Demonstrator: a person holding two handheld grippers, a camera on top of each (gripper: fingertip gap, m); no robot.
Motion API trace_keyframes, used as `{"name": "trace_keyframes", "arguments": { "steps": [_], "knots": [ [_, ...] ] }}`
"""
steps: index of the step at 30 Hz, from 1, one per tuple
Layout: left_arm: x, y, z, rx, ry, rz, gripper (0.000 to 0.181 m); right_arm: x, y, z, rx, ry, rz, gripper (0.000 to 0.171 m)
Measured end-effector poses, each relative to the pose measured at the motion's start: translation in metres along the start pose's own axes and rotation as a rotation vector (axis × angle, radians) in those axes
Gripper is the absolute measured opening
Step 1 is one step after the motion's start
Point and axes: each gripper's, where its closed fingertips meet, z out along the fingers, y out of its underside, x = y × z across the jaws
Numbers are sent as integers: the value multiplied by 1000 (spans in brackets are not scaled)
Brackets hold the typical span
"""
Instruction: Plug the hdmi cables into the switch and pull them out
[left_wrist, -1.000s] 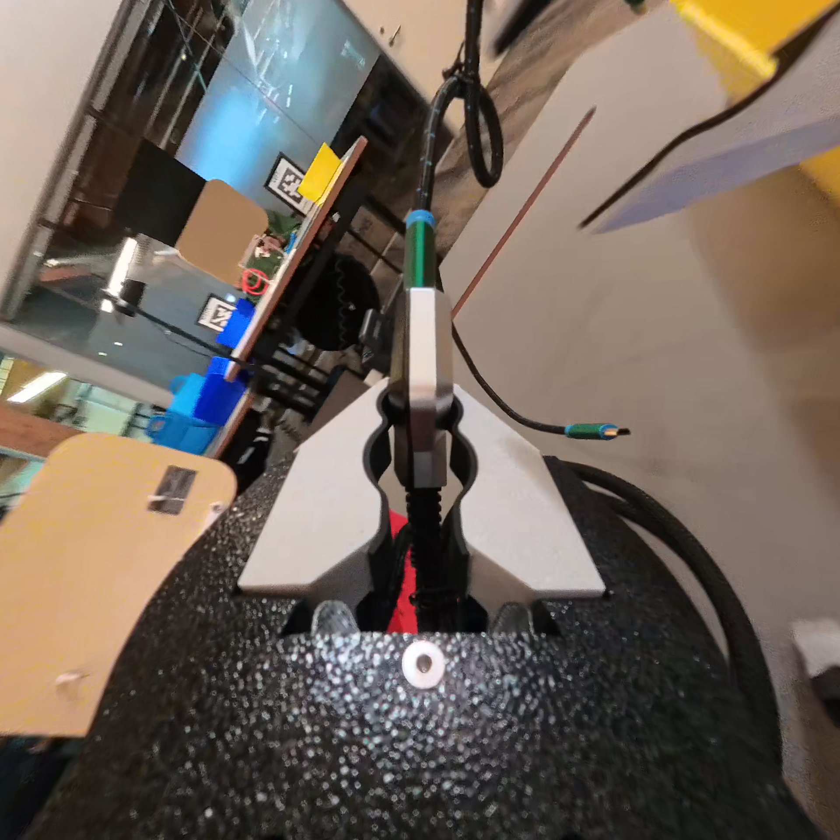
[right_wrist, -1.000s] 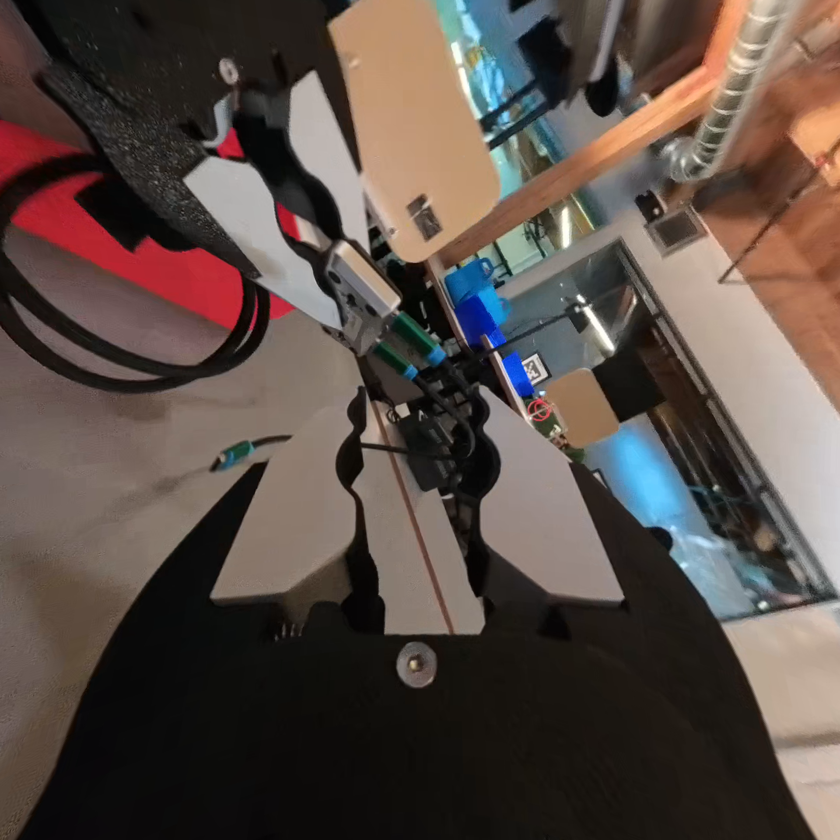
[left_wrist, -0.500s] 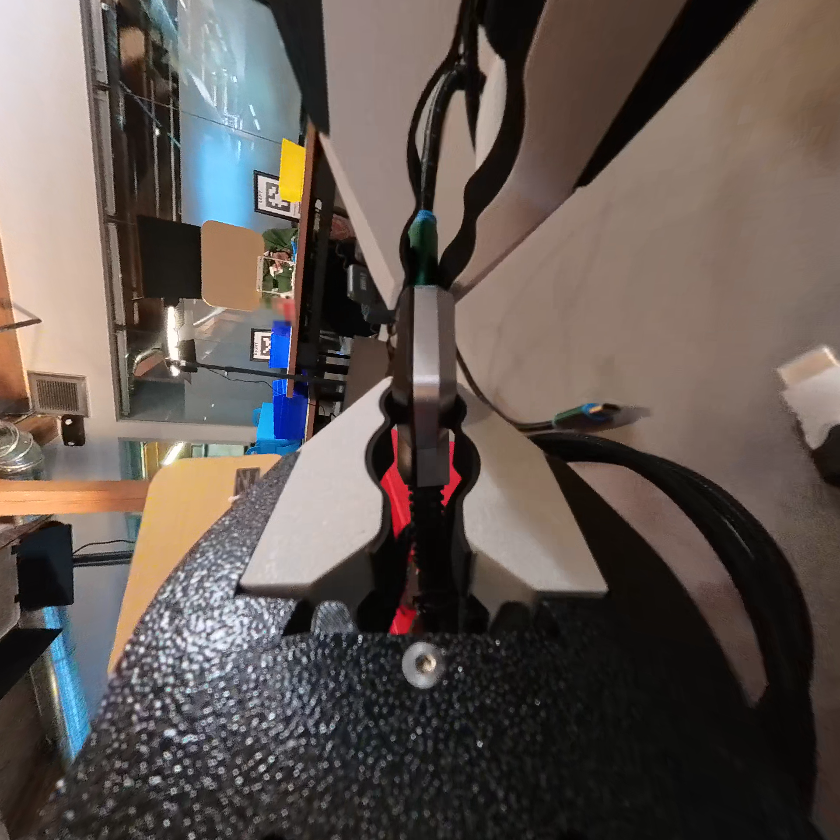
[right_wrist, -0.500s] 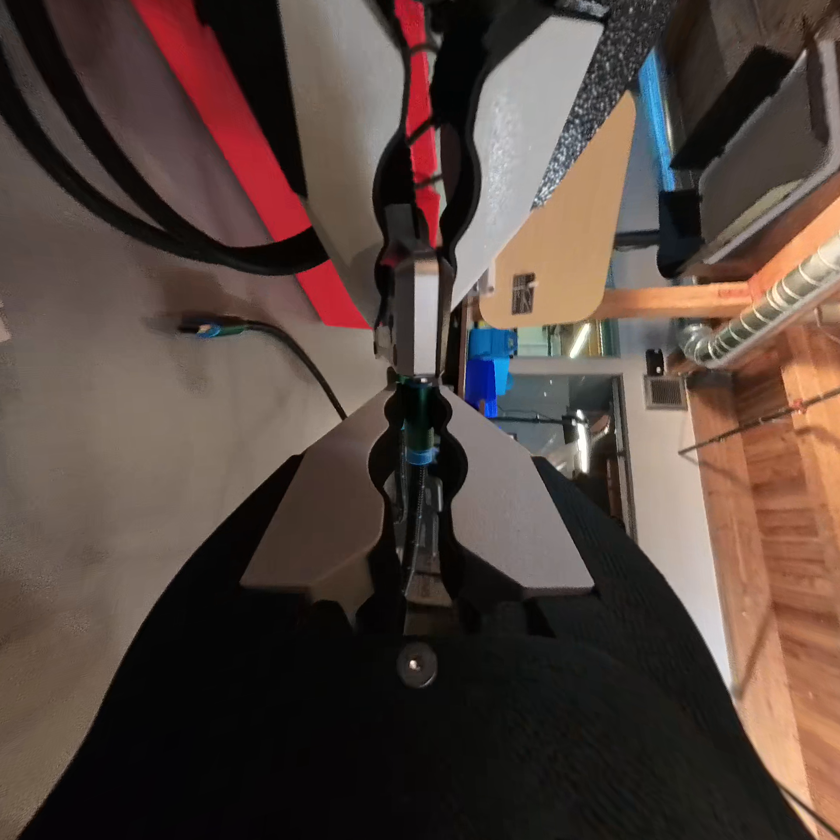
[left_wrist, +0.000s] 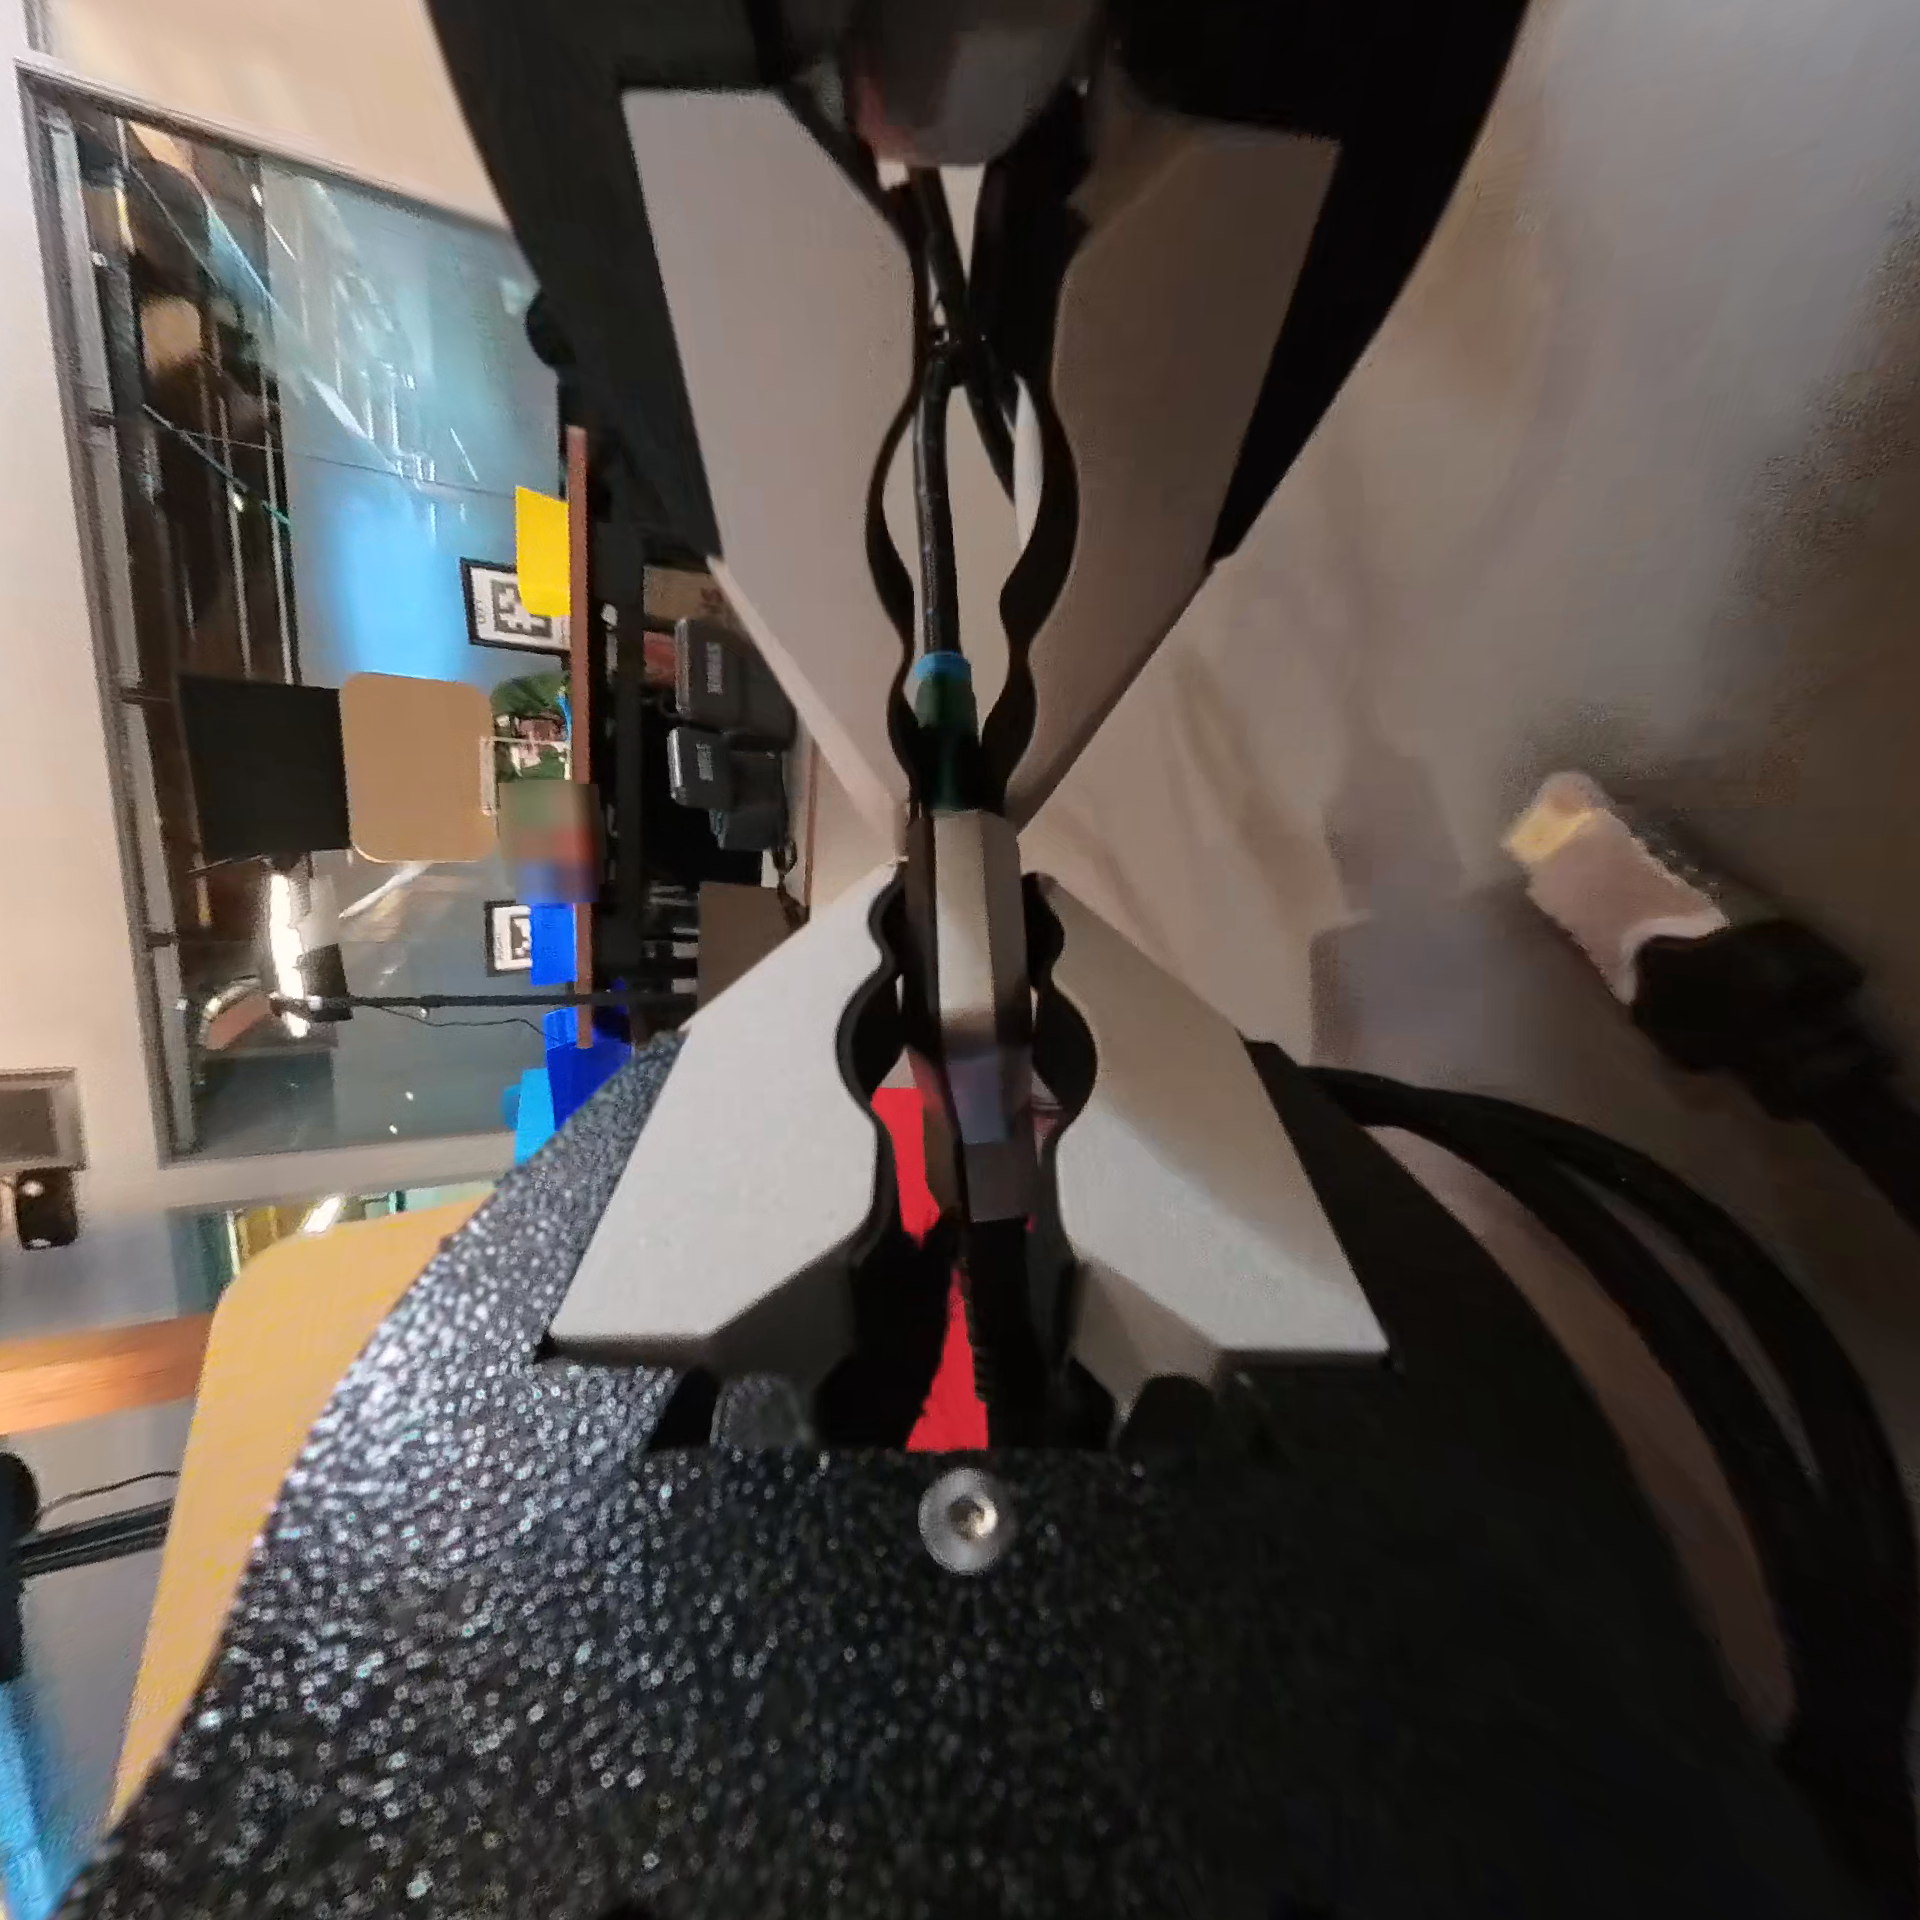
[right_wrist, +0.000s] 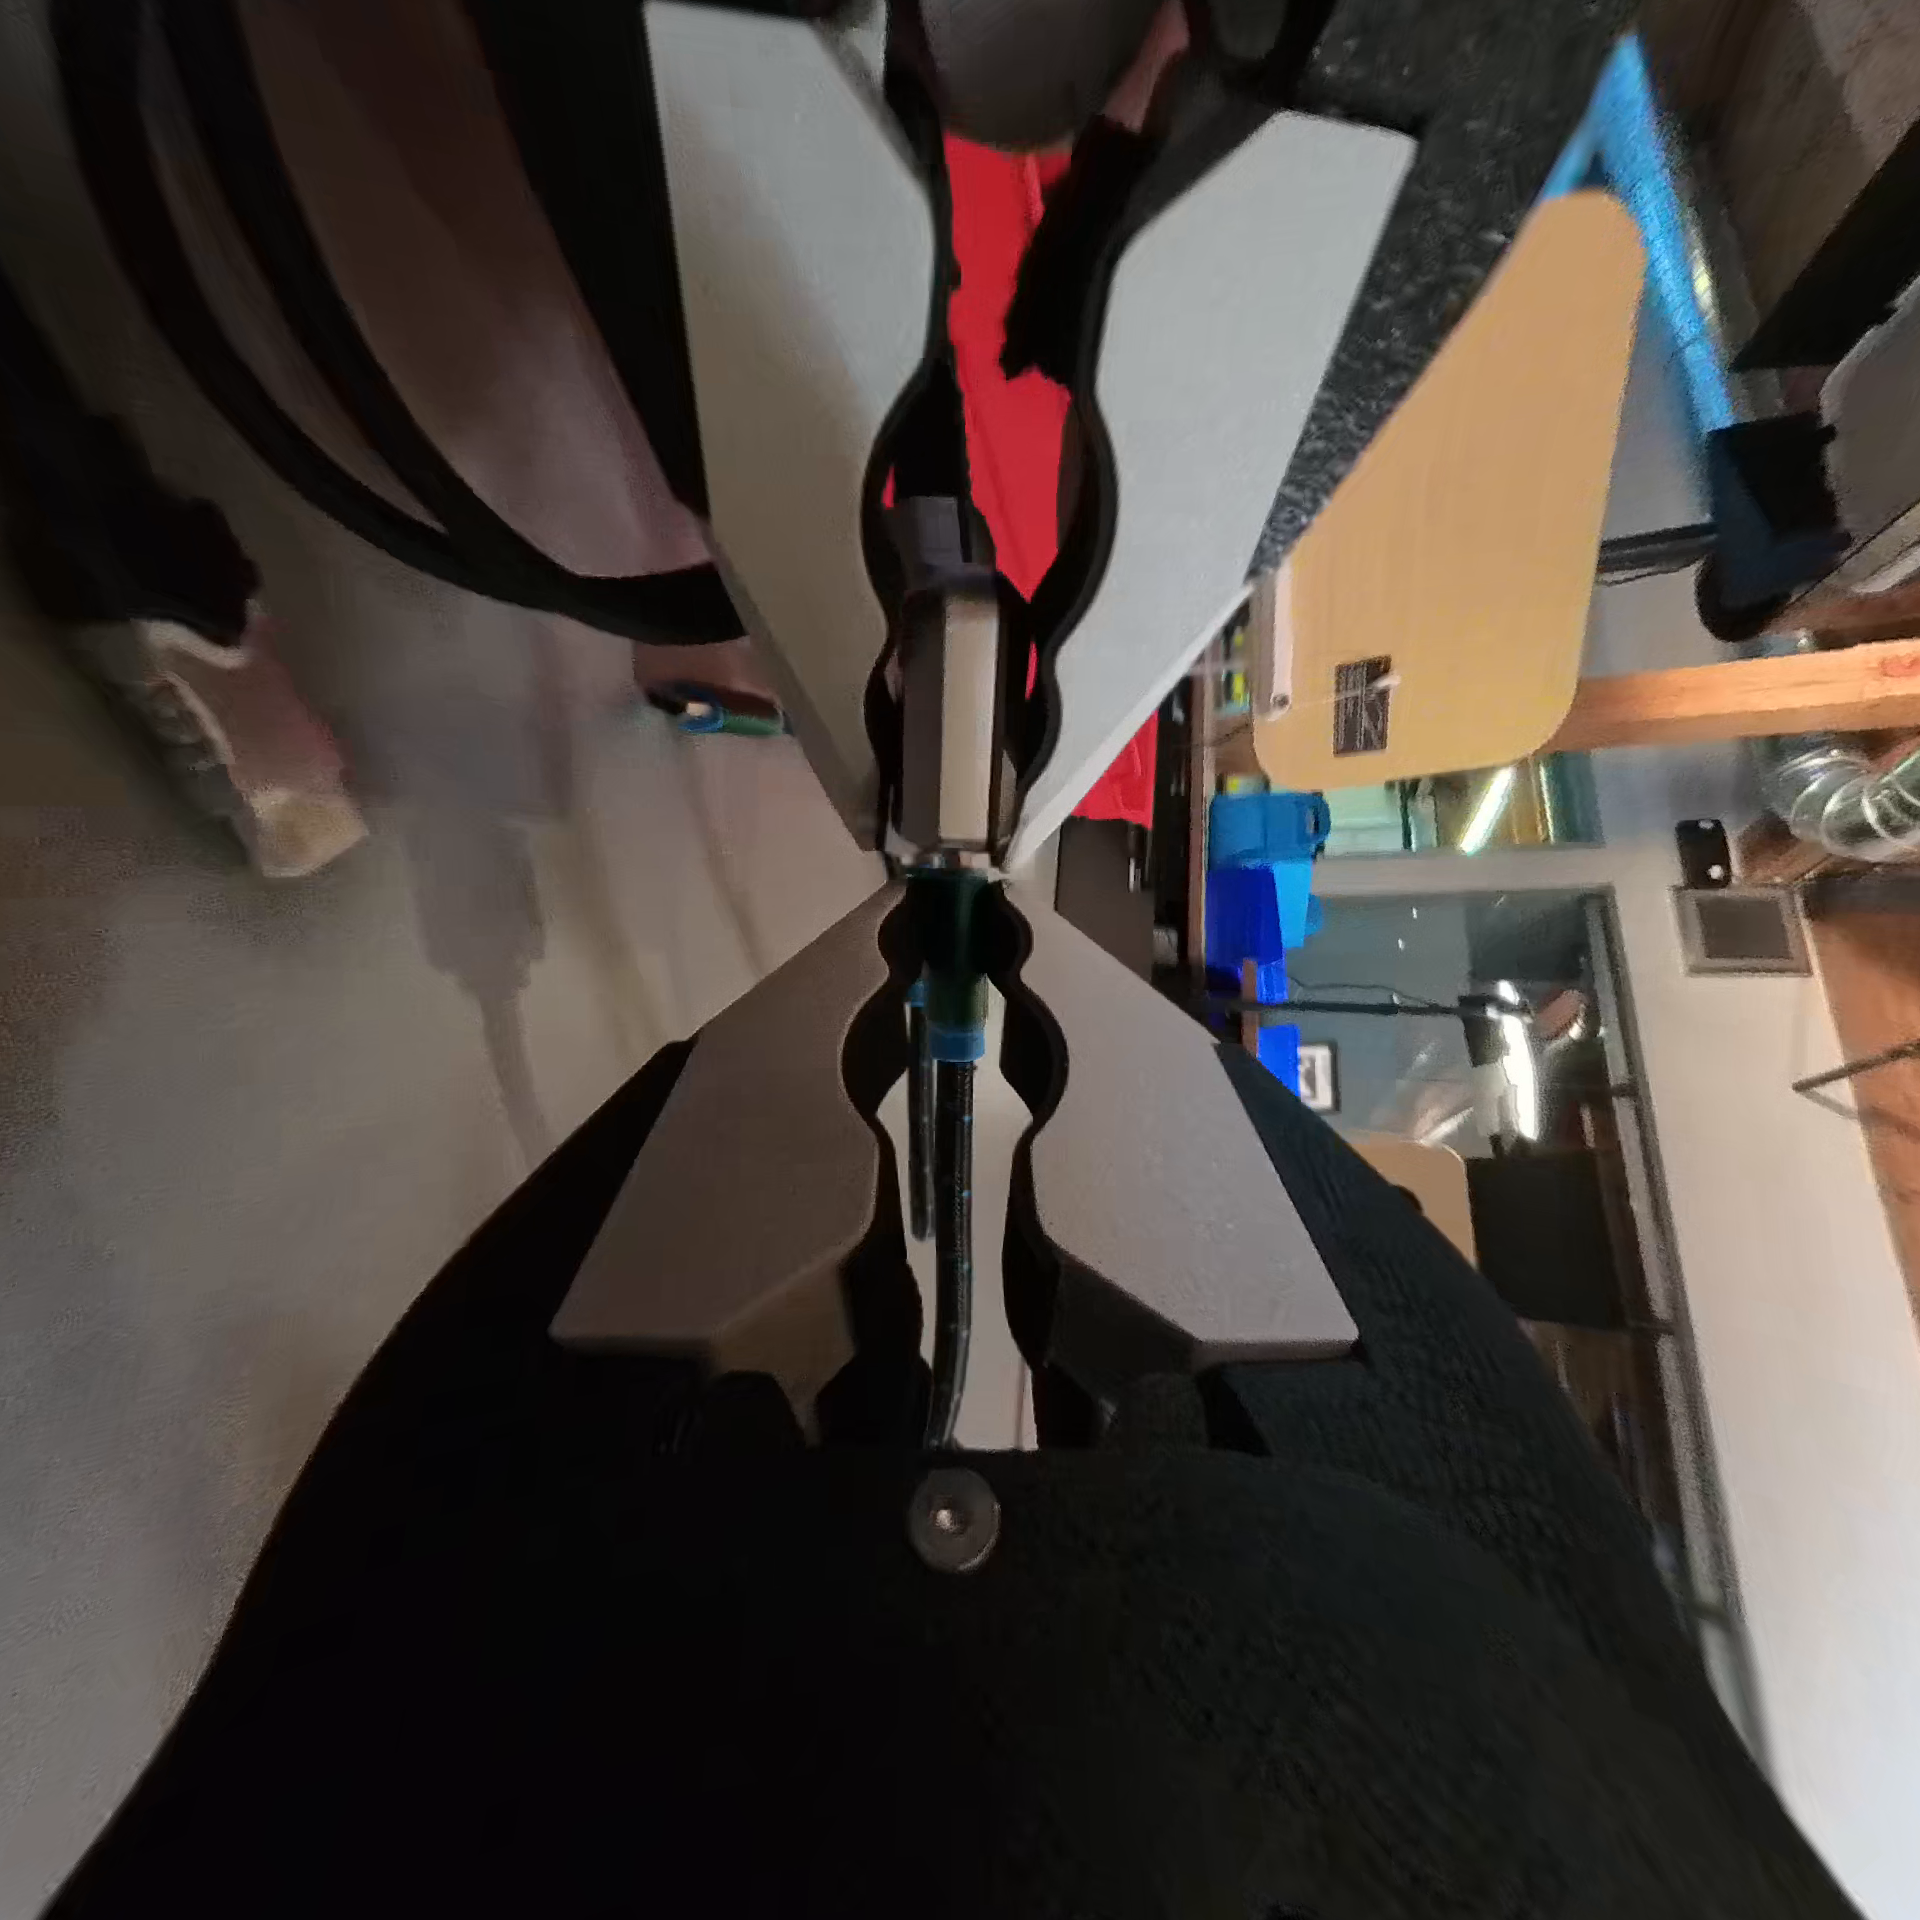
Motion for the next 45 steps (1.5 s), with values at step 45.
{"name": "trace_keyframes", "arguments": {
  "steps": [45],
  "knots": [
    [17, 15, 32, 83, -159, -189, 20, 79, 178, -227, -469, -75, 1041, 10]
  ]
}}
